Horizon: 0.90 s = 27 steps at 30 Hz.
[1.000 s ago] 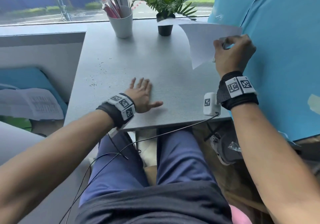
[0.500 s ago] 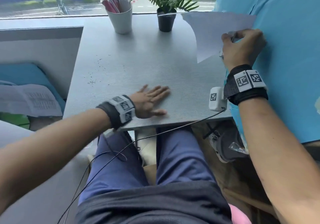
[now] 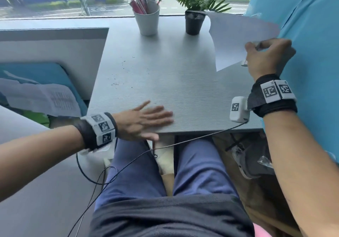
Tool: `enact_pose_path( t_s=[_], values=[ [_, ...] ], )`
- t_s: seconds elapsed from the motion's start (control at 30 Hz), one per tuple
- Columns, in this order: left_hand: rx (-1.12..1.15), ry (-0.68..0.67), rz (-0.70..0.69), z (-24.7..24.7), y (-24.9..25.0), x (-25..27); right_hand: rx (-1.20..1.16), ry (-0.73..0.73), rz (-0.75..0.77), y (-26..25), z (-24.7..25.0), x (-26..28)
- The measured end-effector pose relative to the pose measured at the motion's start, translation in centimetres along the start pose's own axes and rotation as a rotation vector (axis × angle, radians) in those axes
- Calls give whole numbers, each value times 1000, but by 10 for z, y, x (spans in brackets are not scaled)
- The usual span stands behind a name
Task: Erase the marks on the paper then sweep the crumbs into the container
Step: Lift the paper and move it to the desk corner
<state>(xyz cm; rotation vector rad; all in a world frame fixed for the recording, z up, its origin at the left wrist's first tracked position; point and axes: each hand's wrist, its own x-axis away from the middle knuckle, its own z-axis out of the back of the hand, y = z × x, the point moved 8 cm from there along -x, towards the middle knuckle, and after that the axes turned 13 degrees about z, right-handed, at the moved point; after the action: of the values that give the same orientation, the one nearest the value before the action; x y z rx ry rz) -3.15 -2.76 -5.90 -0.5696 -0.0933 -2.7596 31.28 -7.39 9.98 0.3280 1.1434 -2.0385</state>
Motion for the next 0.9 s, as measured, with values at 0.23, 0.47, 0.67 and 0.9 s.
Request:
enact_pose_path(
  t_s=[0.23, 0.47, 0.67, 0.9],
  values=[
    [-37, 11, 506, 42, -93, -29, 95, -282, -126, 32, -29, 23],
    [84, -38, 56, 38, 23, -82, 365, -481, -140, 37, -32, 42],
    [105, -79, 149, 39, -22, -98, 525, -777, -112, 34, -38, 59],
    [194, -59, 187, 43, -24, -106, 411, -904, 75, -9, -56, 47]
  ],
)
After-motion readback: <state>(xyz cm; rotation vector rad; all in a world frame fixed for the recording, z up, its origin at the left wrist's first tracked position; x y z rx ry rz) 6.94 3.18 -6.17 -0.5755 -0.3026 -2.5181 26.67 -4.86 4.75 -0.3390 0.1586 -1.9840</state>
